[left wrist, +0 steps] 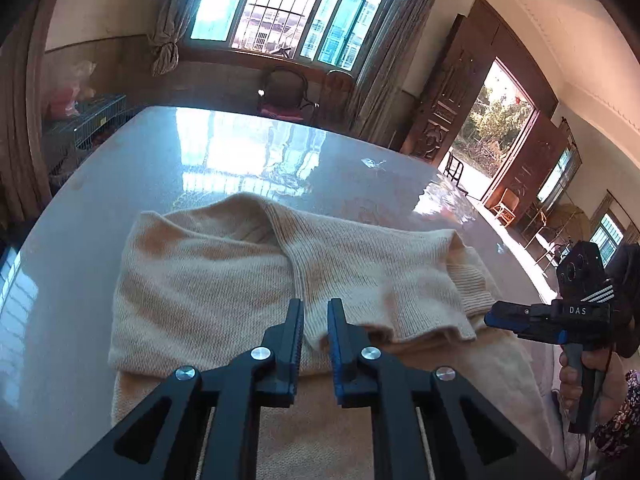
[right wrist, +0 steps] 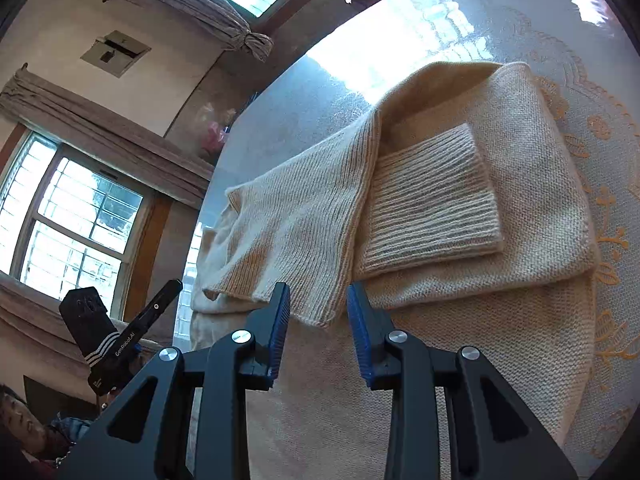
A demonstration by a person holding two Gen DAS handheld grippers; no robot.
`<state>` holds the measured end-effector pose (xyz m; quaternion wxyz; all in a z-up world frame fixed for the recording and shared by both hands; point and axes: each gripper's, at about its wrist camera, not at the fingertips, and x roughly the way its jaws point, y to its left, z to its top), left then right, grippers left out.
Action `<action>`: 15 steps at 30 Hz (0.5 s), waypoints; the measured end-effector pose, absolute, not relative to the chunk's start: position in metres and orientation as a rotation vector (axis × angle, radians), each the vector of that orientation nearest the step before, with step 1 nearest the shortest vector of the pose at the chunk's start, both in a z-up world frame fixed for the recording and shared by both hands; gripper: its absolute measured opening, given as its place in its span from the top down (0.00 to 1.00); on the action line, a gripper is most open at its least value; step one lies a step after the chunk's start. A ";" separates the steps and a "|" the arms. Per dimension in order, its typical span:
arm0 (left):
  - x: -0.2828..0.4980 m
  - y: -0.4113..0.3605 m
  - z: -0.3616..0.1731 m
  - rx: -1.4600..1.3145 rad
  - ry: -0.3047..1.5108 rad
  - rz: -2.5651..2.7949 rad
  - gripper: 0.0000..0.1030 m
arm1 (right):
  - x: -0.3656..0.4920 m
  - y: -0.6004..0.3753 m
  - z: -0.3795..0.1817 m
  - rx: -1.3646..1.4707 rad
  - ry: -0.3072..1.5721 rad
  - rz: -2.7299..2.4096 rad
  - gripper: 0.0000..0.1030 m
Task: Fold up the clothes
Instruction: 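Grasp the collar edge with both tools and lift it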
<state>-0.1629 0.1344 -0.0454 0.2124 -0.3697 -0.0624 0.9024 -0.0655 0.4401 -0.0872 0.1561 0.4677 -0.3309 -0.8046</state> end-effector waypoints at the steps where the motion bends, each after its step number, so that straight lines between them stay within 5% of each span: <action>1: -0.171 0.145 -0.044 -1.011 -0.122 2.514 0.85 | -0.070 0.436 -0.091 1.378 -0.931 -2.301 0.68; 4: -0.188 0.175 -0.050 -1.050 0.072 2.488 0.85 | -0.079 0.426 -0.101 1.420 -0.943 -2.272 0.68; 7: -0.196 0.195 -0.068 -1.161 0.200 2.423 0.85 | -0.084 0.419 -0.105 1.469 -0.909 -2.262 0.91; 15: -0.172 0.192 -0.088 -1.209 0.108 2.383 0.85 | -0.081 0.451 -0.080 1.397 -0.849 -2.404 0.93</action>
